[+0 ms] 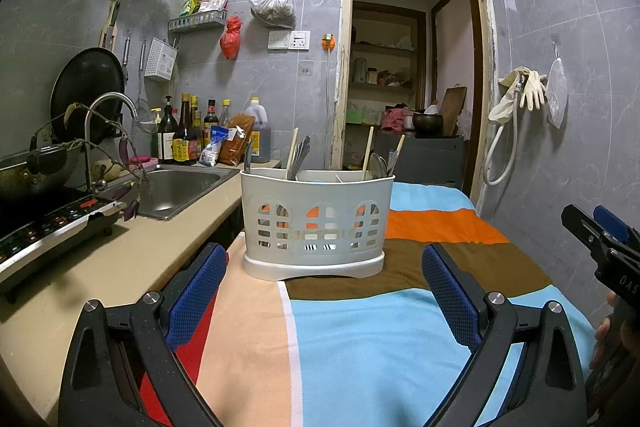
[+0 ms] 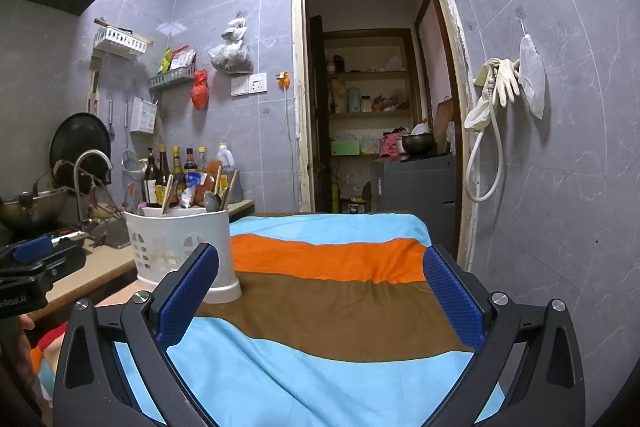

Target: Organize utensils

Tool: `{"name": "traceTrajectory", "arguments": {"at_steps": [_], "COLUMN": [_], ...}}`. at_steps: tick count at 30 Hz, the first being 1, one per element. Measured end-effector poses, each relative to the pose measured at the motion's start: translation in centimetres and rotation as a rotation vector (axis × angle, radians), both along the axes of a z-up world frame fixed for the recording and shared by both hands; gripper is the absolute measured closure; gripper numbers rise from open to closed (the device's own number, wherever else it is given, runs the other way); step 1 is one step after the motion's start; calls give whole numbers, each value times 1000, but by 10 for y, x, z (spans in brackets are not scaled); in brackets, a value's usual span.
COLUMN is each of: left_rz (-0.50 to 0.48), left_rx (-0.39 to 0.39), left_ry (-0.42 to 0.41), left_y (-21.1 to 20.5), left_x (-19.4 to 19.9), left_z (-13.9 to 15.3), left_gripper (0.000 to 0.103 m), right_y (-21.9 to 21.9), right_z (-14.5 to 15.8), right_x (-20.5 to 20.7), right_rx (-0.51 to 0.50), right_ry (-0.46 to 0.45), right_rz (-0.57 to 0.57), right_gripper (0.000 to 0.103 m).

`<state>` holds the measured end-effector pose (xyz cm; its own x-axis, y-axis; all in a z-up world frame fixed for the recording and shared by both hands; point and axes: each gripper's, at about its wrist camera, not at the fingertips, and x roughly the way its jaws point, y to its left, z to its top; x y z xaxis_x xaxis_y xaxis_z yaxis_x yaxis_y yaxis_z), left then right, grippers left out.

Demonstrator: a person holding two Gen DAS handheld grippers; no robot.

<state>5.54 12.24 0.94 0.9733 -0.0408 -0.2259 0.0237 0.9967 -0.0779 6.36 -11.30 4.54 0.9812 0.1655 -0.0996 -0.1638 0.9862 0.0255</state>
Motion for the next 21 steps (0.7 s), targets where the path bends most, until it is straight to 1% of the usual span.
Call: {"name": "traceTrajectory", "arguments": {"at_steps": [21], "left_rz": [0], "left_rx": [0], "left_ry": [-1], "left_y": [1], "left_x": [0], "left_z": [0], "left_gripper": [7], "right_y": [-1], "right_z": [0], "right_x": [0], "right_rx": [1], "right_ry": [1], "right_rz": [2], "right_gripper": [0]}}
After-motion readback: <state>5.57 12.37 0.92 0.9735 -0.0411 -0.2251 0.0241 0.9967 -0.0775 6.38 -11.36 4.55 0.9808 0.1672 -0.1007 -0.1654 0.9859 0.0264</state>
